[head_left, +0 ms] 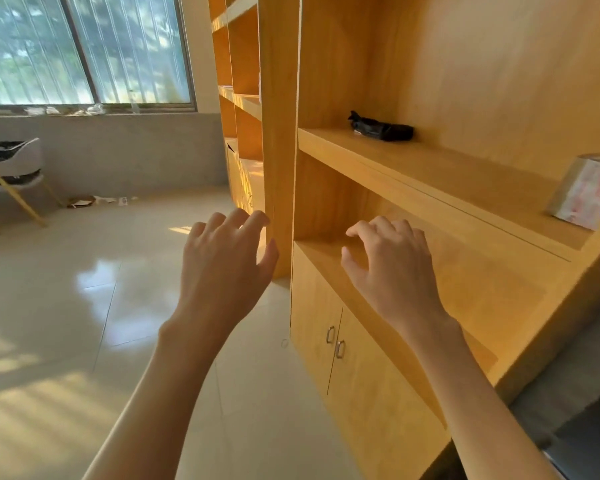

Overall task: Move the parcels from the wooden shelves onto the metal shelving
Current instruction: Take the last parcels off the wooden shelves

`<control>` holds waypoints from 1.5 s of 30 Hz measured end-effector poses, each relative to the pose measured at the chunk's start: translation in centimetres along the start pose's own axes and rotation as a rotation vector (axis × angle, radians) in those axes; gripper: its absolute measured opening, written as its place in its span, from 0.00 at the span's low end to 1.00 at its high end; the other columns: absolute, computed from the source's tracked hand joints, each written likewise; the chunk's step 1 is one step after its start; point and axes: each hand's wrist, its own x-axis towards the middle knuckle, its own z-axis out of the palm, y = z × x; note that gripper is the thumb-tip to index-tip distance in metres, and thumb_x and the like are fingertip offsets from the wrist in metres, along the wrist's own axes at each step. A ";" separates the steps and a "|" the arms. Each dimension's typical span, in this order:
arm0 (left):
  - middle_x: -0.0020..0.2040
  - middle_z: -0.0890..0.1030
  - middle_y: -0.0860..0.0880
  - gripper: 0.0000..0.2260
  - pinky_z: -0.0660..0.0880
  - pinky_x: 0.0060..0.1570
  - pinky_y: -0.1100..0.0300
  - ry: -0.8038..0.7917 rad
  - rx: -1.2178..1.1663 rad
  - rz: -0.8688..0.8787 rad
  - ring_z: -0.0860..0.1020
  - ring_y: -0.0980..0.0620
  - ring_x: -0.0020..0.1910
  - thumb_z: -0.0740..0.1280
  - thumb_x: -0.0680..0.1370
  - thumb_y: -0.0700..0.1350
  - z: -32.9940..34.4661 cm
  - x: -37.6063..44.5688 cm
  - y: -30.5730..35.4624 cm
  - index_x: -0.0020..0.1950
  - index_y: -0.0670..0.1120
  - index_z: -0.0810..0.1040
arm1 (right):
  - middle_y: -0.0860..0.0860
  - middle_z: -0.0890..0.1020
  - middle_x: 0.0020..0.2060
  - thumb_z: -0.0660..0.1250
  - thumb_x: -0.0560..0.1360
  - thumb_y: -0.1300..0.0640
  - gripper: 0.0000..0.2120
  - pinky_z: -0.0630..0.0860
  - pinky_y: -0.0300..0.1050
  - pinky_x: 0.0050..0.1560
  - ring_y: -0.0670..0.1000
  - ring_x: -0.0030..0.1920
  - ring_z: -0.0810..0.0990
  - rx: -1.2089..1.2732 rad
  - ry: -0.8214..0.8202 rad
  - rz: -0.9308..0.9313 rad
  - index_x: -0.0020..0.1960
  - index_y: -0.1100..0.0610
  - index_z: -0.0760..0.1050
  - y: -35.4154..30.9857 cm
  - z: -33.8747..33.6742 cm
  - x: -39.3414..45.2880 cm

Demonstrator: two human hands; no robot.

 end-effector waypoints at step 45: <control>0.47 0.83 0.45 0.11 0.76 0.44 0.51 -0.037 -0.556 0.558 0.81 0.43 0.46 0.68 0.76 0.47 47.1 52.0 -14.2 0.54 0.43 0.81 | 0.52 0.69 0.64 0.60 0.78 0.44 0.25 0.64 0.46 0.61 0.54 0.63 0.67 -0.603 -0.234 0.485 0.72 0.52 0.62 18.4 34.3 45.3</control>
